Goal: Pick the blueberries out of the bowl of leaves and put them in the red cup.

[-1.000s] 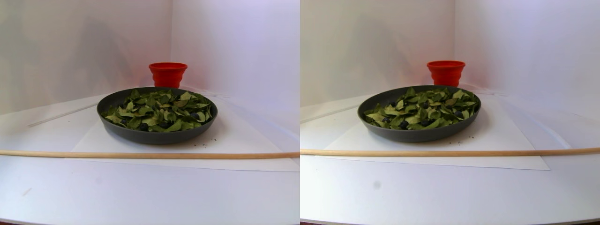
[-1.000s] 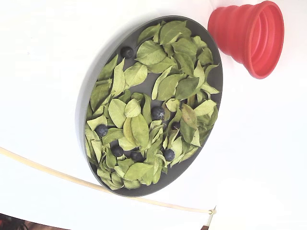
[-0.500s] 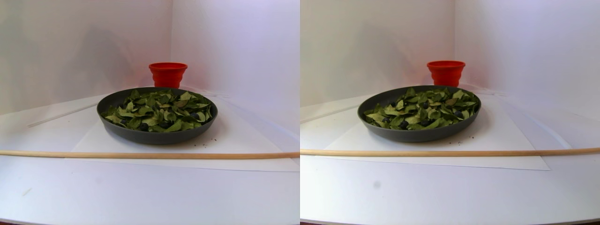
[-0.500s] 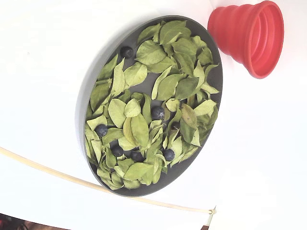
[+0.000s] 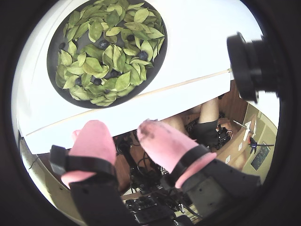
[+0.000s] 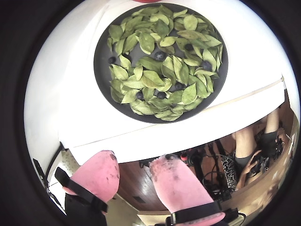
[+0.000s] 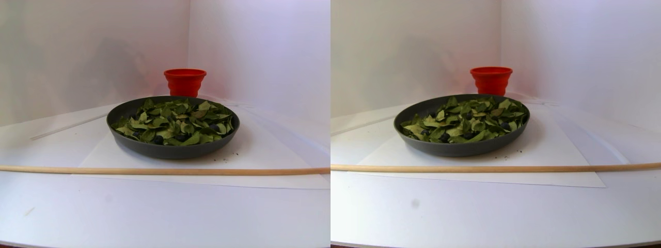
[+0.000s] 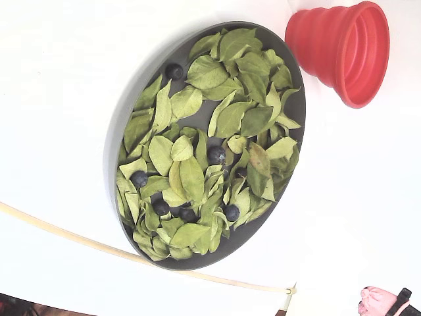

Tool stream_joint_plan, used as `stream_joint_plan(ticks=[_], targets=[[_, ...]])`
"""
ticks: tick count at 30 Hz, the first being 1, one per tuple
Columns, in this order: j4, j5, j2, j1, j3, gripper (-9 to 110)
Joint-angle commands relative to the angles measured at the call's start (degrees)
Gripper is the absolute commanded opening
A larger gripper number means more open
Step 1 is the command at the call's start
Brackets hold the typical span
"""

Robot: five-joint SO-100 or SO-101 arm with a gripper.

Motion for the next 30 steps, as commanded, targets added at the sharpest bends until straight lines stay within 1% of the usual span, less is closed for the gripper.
stream_joint_plan(ticks=[1, 14, 30], targets=[[-1.76, -1.58, -1.23, -0.09, -1.32, 14], [-8.7, -5.19, -6.68, -2.2, 3.16, 14], [-16.88, -7.82, -7.82, -3.96, 10.63, 14]])
